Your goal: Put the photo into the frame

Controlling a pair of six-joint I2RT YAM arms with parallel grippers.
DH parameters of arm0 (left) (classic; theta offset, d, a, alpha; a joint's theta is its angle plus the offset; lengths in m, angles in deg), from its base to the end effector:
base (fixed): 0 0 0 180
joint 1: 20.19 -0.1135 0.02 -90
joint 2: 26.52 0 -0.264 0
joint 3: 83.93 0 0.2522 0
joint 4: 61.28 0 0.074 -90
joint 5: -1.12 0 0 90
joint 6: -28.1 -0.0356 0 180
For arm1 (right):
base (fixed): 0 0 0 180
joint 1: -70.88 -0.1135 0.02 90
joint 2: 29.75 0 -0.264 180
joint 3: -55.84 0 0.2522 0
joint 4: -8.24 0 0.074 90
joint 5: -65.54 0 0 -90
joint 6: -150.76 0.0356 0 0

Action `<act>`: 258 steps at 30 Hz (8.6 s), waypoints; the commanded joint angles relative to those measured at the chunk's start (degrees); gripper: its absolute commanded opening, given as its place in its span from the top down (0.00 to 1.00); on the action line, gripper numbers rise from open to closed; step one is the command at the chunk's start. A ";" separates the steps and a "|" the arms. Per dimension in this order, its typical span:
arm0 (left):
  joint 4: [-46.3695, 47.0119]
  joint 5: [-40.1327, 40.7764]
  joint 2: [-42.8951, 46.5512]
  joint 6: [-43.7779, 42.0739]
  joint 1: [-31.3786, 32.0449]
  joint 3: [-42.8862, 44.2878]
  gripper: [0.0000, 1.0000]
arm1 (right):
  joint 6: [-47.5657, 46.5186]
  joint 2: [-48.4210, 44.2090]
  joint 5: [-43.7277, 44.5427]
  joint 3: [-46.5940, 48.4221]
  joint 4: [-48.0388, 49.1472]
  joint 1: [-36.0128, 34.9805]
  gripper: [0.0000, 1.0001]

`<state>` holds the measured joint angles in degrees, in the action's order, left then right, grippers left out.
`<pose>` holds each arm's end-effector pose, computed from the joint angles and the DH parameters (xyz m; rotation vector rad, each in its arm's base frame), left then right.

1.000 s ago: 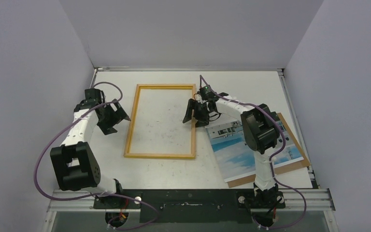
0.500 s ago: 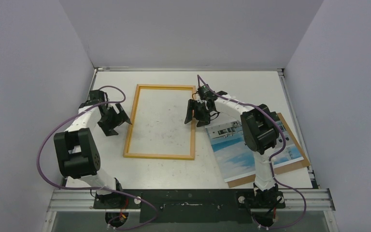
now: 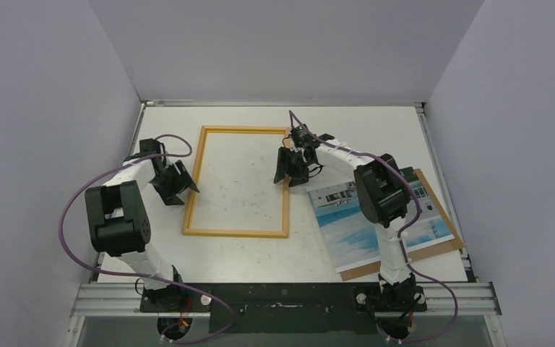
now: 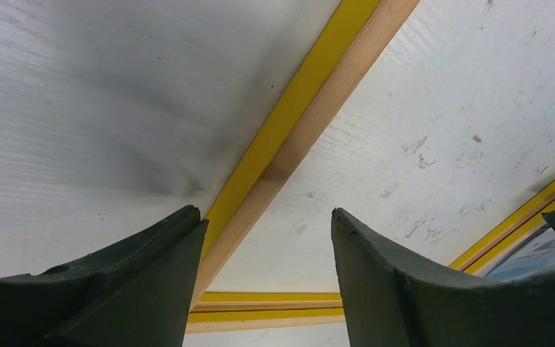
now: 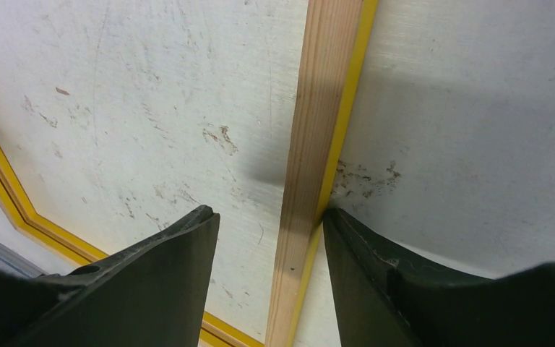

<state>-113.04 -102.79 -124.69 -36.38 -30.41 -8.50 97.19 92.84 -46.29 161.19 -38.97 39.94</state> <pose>0.3156 0.0482 0.1727 -0.8381 2.7553 -0.4003 0.3785 0.2423 0.1646 0.0121 2.8699 0.8206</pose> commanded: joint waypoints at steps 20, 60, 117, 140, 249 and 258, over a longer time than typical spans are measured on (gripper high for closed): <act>-1.94 6.29 6.90 -0.51 0.46 1.98 0.29 | -6.59 -6.09 9.19 6.85 -2.85 6.60 0.32; 10.98 -11.27 18.11 14.19 35.73 -3.22 0.13 | 3.23 -52.52 27.48 -44.63 -14.25 20.56 0.08; 13.90 1.50 -30.93 23.60 52.75 36.81 0.48 | -0.25 -51.55 16.37 -51.03 -14.47 21.32 0.29; 6.24 4.48 -24.00 24.75 55.11 31.03 0.27 | -0.49 -48.48 15.80 -50.78 -11.79 21.36 0.29; 45.31 18.75 -7.87 53.64 78.23 -11.29 0.39 | 9.47 -50.37 14.65 -61.71 -9.53 56.14 0.02; 51.99 20.35 -4.98 56.61 77.81 -17.09 0.39 | 9.76 -50.58 11.74 -64.99 -8.41 56.14 0.03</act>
<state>-59.71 -86.05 -129.91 20.18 47.82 -21.81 104.86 39.79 -26.05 102.46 -50.68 95.98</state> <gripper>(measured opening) 0.606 0.974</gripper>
